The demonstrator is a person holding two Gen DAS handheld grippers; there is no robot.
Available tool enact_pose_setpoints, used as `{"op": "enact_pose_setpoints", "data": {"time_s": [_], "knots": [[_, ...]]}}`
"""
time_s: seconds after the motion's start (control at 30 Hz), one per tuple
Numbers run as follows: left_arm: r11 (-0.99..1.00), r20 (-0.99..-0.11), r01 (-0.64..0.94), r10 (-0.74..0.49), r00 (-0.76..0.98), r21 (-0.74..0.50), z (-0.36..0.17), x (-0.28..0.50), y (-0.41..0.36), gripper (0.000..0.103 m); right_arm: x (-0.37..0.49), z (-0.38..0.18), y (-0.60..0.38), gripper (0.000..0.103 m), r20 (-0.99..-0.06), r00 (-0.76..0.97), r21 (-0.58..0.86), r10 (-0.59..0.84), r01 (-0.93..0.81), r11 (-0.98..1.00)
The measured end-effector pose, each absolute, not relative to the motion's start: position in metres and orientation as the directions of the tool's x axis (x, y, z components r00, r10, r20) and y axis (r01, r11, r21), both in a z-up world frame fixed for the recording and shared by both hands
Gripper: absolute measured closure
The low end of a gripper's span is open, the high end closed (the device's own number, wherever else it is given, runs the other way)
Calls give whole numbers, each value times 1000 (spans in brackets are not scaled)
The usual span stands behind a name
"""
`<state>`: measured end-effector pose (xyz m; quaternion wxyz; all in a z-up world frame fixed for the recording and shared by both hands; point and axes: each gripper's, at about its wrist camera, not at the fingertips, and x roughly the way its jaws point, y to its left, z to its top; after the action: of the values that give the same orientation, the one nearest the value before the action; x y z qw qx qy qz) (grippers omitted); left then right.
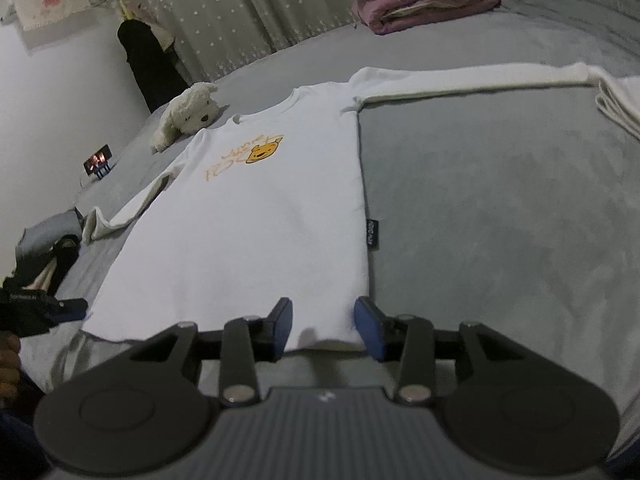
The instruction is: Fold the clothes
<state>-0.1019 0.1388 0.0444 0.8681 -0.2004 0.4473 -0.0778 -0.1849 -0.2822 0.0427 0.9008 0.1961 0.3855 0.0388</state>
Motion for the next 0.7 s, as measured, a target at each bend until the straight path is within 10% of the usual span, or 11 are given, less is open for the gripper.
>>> {"op": "enact_pose_setpoints", "data": {"time_s": [0.6,0.7], "knots": [[943,-773,-25,-257,580,-332,34,-94,122,80,-183,34,-274,65,-712,678,356,183,124,926],[946,-767,-5,-259,587,-323,38,-97,120,89,-182,34,-270,85,-720,676,317,157,119,941]]}}
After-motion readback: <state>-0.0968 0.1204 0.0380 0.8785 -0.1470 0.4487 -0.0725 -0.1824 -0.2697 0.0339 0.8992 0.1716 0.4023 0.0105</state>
